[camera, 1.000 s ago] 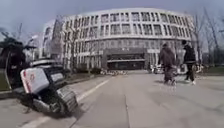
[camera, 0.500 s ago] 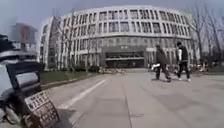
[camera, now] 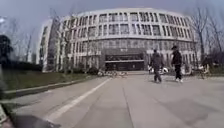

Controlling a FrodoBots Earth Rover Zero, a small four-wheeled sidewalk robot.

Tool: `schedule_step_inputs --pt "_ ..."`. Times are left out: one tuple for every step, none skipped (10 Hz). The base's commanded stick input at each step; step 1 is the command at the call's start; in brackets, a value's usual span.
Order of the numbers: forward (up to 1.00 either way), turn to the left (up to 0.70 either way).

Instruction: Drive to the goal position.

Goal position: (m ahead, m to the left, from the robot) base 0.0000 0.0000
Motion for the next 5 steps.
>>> schedule_step_inputs --pt "0.85 0.0" --pt "0.85 0.0" --pt "0.85 0.0" --pt "0.85 0.0" --pt "0.85 0.0"
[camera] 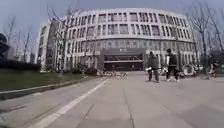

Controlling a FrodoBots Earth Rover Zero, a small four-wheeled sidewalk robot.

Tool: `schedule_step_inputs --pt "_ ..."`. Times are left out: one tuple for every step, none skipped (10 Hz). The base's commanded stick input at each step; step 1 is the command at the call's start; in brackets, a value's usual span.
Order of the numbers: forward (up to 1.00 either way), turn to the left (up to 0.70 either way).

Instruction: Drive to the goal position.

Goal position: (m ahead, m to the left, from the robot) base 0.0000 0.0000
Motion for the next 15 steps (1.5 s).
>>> schedule_step_inputs --pt "0.85 0.0" --pt "0.85 0.0" --pt "0.85 0.0" --pt "0.85 0.0" --pt "0.85 0.0" --pt "0.85 0.0" --pt "0.85 0.0" --pt "0.85 0.0" --pt "0.85 0.0" --pt "0.85 0.0" --pt "0.85 0.0" --pt "0.85 0.0" --pt "0.85 0.0" --pt "0.85 0.0" --pt "0.85 0.0"
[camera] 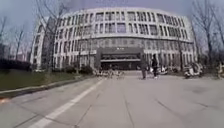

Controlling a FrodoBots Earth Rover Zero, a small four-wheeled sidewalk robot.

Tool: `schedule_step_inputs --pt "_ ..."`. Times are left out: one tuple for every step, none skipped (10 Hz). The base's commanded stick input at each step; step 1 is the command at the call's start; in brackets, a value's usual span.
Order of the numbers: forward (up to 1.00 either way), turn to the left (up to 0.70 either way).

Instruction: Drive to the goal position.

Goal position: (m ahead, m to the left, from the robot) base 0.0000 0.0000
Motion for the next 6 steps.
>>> schedule_step_inputs --pt "0.85 0.0" --pt "0.85 0.0" --pt "0.85 0.0" --pt "0.85 0.0" --pt "0.85 0.0" --pt "0.85 0.0"
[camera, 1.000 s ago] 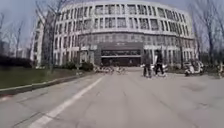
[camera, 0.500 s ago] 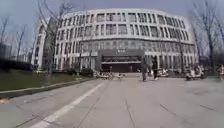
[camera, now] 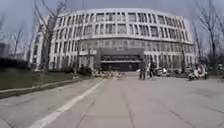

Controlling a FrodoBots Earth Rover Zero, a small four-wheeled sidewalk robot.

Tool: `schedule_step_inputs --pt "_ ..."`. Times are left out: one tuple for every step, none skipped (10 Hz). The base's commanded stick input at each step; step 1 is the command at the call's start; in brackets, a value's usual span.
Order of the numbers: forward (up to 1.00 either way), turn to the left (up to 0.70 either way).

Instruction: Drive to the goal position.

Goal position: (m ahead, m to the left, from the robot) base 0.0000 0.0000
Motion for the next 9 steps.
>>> schedule_step_inputs --pt "0.85 0.0" --pt "0.85 0.0" --pt "0.85 0.0" --pt "0.85 0.0" --pt "0.85 0.0" --pt "0.85 0.0" --pt "0.85 0.0" --pt "0.85 0.0" --pt "0.85 0.0"
